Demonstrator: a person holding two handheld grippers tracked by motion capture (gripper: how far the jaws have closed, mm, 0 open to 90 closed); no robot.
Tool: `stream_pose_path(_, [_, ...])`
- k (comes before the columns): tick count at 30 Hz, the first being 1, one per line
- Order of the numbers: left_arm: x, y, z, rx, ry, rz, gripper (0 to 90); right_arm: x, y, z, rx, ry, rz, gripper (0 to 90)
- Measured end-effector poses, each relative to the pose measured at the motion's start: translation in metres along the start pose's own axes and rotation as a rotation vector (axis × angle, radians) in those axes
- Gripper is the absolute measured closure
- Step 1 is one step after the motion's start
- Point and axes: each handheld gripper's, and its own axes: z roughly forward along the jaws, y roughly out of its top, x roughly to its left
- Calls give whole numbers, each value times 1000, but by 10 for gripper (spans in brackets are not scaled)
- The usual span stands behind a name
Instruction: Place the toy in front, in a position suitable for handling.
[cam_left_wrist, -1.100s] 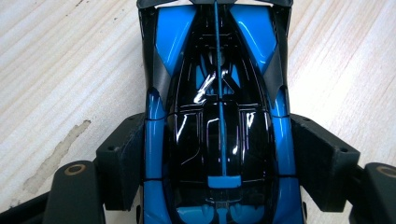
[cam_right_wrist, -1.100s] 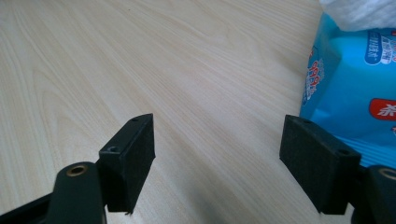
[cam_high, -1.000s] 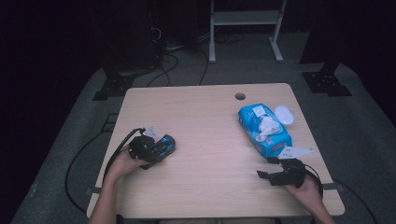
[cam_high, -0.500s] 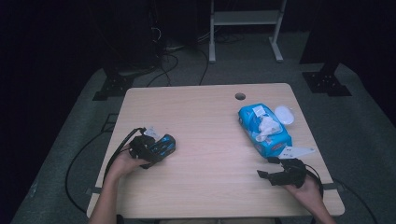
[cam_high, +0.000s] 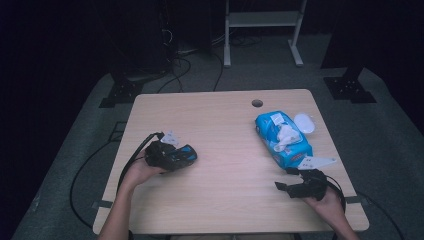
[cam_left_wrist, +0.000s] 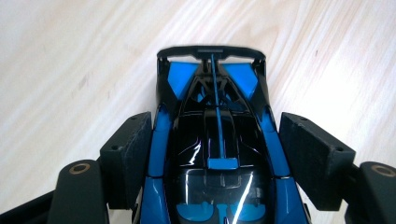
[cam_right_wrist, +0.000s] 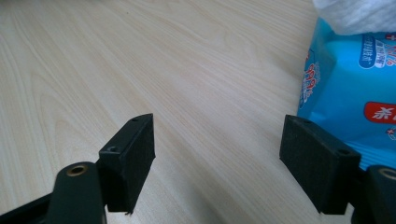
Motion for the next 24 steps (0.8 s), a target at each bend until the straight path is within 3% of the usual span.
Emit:
stream_pose_path(5, [-15,19,4,-30,2,47,276,0,0,1,-1,1,1,255])
stream_pose_path(10, [-29,39,-2,-133,-43,66,277,-1,0,0,-3,-1,1,255])
stream_pose_path(15, [-43,54,-3,-175,-85,94,276,-1,0,0,-4,-3,9,255])
stream_pose_path(24, [-65,80,23,-150,-140,154,277,-2,1,1,-5,-1,9,255])
